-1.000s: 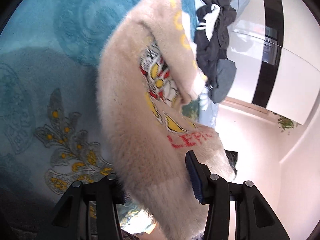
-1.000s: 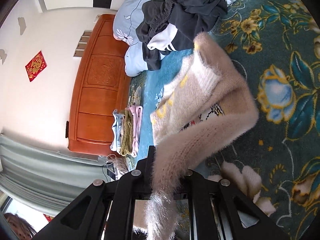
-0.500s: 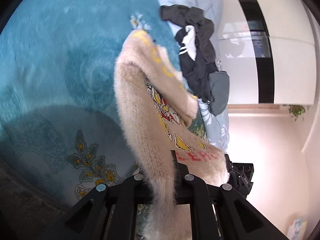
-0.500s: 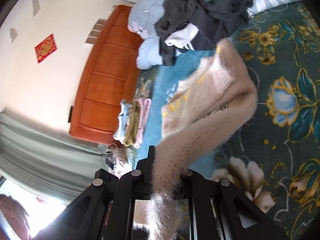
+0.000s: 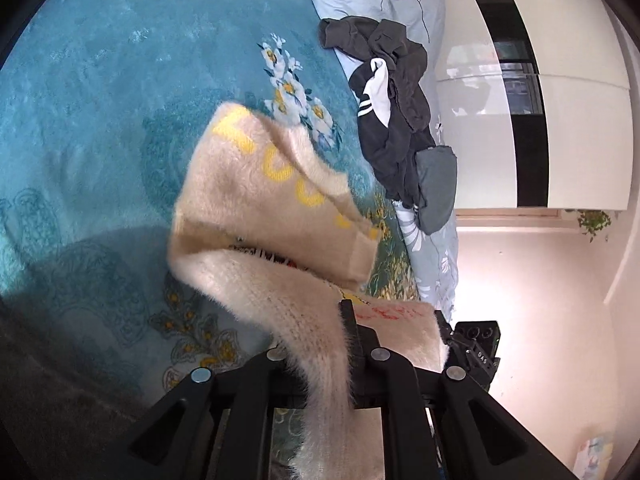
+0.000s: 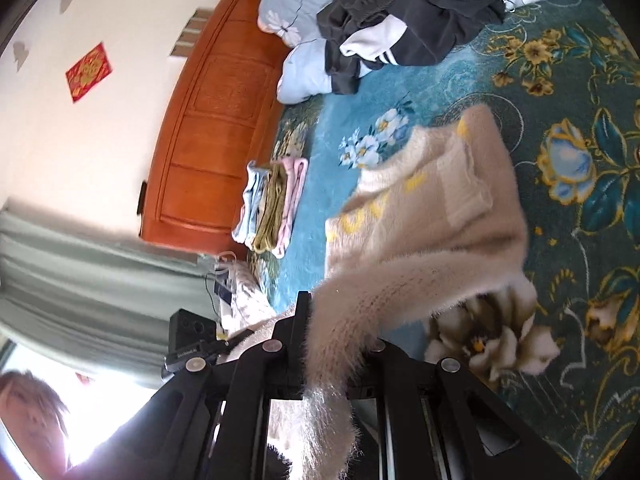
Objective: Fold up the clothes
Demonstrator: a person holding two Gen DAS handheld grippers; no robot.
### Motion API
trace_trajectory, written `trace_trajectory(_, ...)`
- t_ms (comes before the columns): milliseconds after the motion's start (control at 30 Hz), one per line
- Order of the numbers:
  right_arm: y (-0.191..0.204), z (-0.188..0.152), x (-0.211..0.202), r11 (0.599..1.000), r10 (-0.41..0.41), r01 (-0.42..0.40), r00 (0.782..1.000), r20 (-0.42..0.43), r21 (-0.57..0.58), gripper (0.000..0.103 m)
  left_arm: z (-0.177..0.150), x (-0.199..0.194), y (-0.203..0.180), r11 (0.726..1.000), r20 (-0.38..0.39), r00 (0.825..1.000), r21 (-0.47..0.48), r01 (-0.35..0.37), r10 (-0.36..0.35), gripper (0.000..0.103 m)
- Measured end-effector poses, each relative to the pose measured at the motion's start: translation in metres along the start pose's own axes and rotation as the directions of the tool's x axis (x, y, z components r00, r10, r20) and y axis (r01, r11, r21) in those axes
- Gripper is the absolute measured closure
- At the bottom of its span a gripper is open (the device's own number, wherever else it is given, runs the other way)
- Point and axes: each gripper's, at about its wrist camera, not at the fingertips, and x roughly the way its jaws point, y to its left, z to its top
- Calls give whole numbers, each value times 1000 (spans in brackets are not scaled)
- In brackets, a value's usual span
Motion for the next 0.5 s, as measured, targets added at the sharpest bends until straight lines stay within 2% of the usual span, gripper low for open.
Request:
trace_trajectory(100, -9, 23, 14, 999, 11, -12, 1000, 29, 49, 92, 29, 12, 5, 997, 30, 999, -61, 39, -37, 88)
trace_trajectory(267, -25, 57, 39, 991, 16, -26, 997, 73, 129, 90, 66, 40, 17, 992, 58, 998, -126, -4, 11, 88)
trace_trajectory(500, -60, 88, 70, 966, -16, -8, 996, 91, 258, 89, 97, 74, 50, 961, 55, 998, -274, 20, -5, 85)
